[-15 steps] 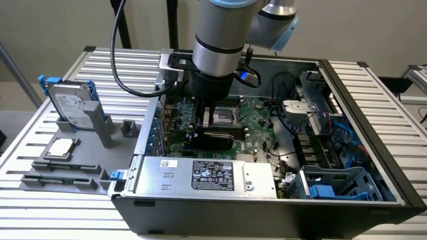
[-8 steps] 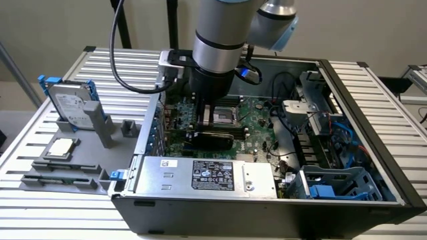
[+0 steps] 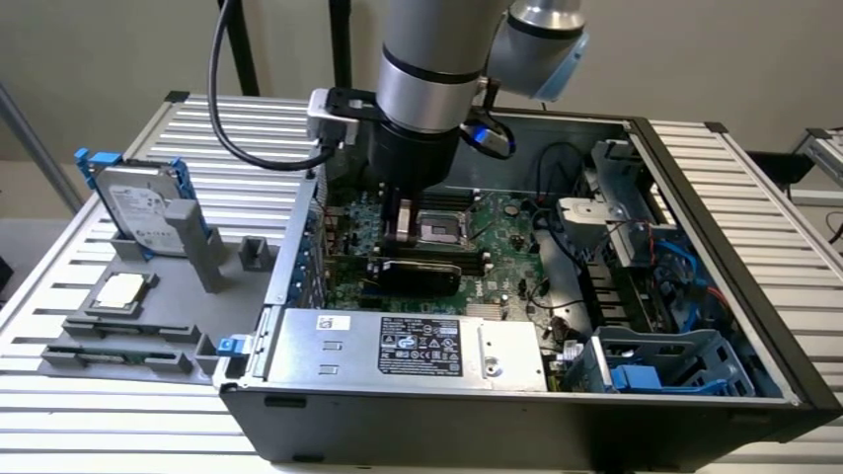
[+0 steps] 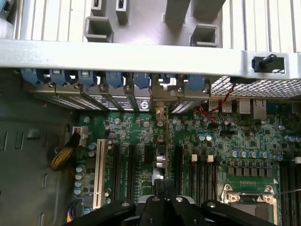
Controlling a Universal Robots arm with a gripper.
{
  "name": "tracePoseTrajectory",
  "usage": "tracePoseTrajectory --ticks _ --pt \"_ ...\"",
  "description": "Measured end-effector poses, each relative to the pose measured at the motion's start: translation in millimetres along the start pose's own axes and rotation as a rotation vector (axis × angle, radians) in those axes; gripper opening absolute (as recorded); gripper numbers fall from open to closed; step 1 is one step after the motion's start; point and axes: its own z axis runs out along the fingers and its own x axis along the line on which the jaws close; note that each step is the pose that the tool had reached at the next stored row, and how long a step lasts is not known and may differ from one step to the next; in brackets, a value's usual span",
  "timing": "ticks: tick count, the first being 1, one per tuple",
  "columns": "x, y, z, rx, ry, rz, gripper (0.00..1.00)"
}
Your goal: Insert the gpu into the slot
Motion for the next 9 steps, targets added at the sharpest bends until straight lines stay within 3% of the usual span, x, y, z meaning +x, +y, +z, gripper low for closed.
tracePoseTrajectory --ticks 7,9 --pt "0.0 2.2 0.3 -0.0508 0.0744 -0.008 0.11" --pt "0.0 3.0 0.4 -0.0686 0.0883 -0.011 0.11"
